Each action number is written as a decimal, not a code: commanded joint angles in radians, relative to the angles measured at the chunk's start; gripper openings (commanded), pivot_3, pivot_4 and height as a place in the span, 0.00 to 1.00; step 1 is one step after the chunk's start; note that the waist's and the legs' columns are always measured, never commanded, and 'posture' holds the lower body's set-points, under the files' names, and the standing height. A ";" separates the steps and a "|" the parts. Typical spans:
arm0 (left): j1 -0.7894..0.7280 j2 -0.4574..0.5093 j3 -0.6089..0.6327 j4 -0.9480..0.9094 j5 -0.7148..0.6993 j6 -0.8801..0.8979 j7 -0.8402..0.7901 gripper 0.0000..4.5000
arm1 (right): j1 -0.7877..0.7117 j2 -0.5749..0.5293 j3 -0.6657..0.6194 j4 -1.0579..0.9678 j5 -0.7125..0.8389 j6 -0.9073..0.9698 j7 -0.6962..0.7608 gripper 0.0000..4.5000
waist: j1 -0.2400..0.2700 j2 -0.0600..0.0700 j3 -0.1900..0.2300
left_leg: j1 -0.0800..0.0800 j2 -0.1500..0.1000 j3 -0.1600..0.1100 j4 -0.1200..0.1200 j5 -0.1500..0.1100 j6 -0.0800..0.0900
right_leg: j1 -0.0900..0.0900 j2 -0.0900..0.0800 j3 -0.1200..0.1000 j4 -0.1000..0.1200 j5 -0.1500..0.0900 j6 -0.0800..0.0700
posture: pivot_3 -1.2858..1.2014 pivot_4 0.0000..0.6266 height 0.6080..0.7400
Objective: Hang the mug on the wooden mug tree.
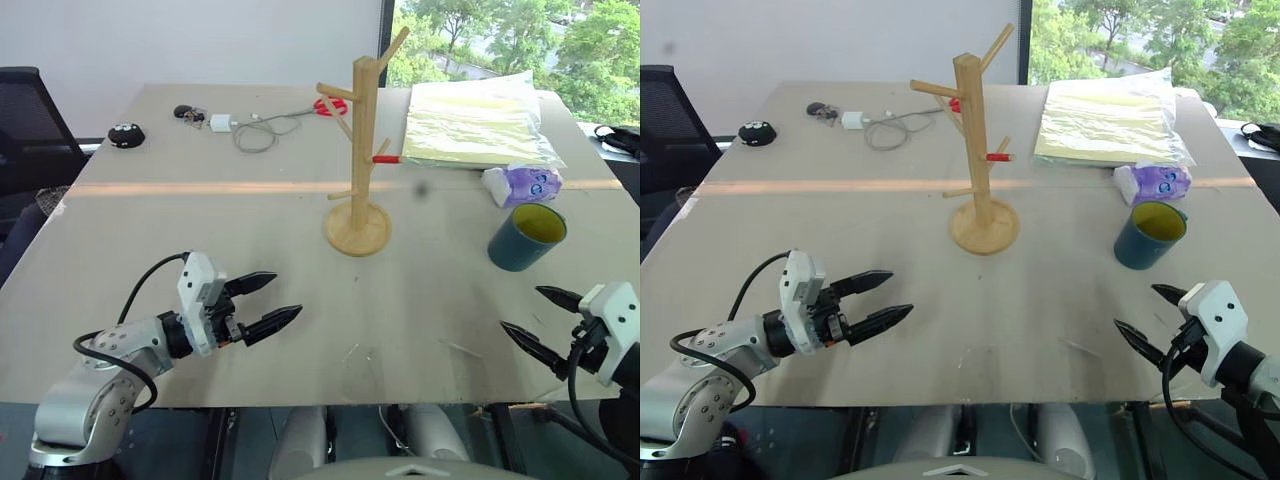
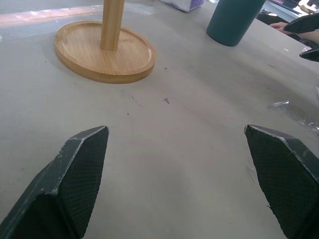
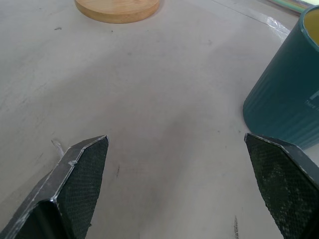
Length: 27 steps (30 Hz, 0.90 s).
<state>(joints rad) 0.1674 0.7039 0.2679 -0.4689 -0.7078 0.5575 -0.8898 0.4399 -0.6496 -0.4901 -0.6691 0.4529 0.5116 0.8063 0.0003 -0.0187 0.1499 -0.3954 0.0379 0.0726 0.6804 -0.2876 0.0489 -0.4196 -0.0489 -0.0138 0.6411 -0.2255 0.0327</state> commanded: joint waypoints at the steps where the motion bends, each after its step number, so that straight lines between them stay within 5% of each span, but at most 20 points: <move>1: -0.021 0.022 0.024 -0.032 -0.032 -0.009 -0.028 1.00 | -0.015 -0.009 -0.025 0.020 -0.002 -0.042 -0.003 0.98 | 0.002 0.000 0.000 | 0.000 0.000 0.000 0.000 0.000 0.000 | 0.000 0.000 0.000 0.000 0.000 0.000 | 0.52 0.24 1.00; 9: -0.085 0.095 0.005 -0.106 -0.112 -0.008 -0.159 1.00 | -0.075 -0.038 -0.079 0.136 -0.006 -0.025 -0.045 0.98 | 0.014 0.000 0.001 | 0.000 0.000 0.000 0.001 0.000 0.000 | 0.000 0.001 0.000 0.000 0.000 0.000 | 0.52 0.24 1.00; 14: -0.172 0.100 -0.049 -0.174 -0.163 0.029 -0.140 1.00 | -0.230 -0.141 -0.114 0.438 -0.101 -0.019 -0.141 0.98 | 0.014 0.000 0.001 | 0.000 -0.002 0.002 0.003 0.000 0.001 | 0.001 0.000 0.003 0.000 0.000 0.000 | 0.52 0.24 1.00; 27: -0.244 0.082 -0.084 -0.172 -0.176 0.037 -0.089 1.00 | -0.661 -0.193 0.094 0.936 -0.167 -0.214 -0.053 0.98 | 0.000 0.002 0.002 | 0.001 0.000 0.001 0.002 0.000 0.001 | 0.002 0.008 0.005 0.000 0.001 0.001 | 0.52 0.24 1.00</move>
<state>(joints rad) -0.0709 0.7895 0.1747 -0.6172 -0.8675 0.6019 -0.9850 -0.2043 -0.8348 -0.3914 0.2554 0.2867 0.3341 0.7361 0.0004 -0.0170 0.1515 -0.3940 0.0382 0.0736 0.6825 -0.2877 0.0497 -0.4174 -0.0416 -0.0087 0.6412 -0.2243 0.0336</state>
